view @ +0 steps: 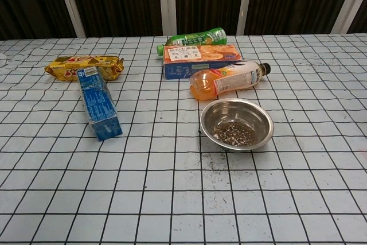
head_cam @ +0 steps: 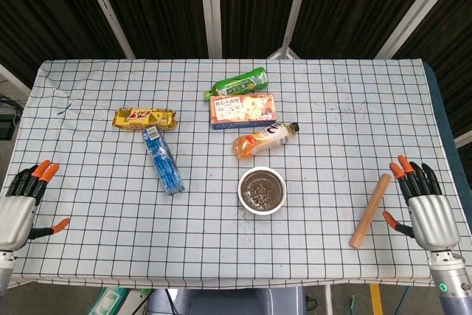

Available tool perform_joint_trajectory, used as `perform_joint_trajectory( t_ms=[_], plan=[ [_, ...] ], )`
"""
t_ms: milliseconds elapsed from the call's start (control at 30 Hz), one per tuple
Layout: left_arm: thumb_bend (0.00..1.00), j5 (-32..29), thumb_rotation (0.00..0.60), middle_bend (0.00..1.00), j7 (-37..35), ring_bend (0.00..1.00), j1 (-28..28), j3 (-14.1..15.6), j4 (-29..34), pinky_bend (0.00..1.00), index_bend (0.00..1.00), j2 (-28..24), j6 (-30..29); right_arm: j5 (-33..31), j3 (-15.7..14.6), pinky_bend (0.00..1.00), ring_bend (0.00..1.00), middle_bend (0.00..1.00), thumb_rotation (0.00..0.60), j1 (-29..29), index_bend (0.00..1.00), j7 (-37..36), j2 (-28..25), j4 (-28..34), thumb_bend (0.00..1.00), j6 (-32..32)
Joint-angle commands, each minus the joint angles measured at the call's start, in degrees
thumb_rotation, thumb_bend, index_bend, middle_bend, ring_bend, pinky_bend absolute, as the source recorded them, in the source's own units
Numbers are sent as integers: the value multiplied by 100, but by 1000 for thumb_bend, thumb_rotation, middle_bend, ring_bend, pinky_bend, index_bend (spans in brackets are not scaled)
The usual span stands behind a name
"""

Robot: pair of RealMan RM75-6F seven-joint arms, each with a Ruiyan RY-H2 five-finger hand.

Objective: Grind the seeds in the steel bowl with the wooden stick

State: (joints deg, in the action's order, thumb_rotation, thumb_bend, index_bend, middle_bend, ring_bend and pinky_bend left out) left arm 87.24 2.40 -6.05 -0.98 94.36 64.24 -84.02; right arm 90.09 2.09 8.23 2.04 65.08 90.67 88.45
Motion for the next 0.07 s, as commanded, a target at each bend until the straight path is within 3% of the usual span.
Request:
perform_joint_trajectory(
  t_ms=[33, 67],
  plan=[
    [27, -9, 600, 0, 160, 0, 32, -37, -60, 0, 0, 40, -95, -73, 3, 0, 0, 0, 600, -76, 0, -64, 21, 12, 243, 17],
    [27, -12, 600, 0, 176, 0, 36, -37, -63, 0, 0, 47, -100, -77, 6, 0, 0, 0, 600, -76, 0, -59, 29, 5, 243, 8]
  ],
)
